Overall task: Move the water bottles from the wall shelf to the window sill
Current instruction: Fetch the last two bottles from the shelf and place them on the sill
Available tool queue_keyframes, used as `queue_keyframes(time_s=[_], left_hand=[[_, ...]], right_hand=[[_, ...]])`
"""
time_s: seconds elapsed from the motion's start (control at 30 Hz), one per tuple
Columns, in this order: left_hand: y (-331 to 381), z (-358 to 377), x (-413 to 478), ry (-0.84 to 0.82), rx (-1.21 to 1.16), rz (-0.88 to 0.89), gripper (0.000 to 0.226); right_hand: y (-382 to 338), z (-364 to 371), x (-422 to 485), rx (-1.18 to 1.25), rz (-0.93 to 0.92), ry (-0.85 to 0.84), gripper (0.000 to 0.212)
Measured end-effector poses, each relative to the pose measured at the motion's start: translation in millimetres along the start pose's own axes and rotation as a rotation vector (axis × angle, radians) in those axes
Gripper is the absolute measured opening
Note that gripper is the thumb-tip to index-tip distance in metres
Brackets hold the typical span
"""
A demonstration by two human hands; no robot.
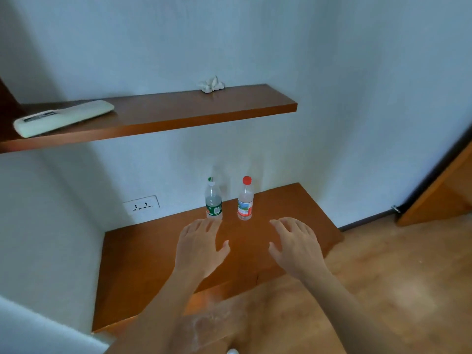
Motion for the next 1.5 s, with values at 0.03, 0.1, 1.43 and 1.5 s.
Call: queue_keyframes(time_s=[0.03,0.1,1.43,1.5], left_hand=[[-5.2,5.8,13.2,-0.008,-0.003,-0.013,0.060],[-15.7,17.0,36.1,-0.004,-0.007,-0.036,0.058],[-52.9,215.6,216.0,-0.164,-0.813,-0.639,0.070],[-53.5,208.3,218.9,-0.150,-0.836,-0.659,0.071]], right_hand=[[1.0,4.8,17.8,0.007,-0.001,-0.007,0.056],[2.3,15.4,49.5,0.023,-0.011,-0.016,0.057],[56.8,201.6,262.1,0.799,0.327,-0.067,0.083],[56.2,197.3,265.2,0.802,0.314,-0.084,0.086]])
Point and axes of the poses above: each hand's wrist, its own x-axis towards the middle knuckle, its own z-axis out of the palm, y = z × x, the point moved 5 cm from there along x, towards the middle knuckle, and after that the axes turned 13 degrees about x, right-handed, at the moved point
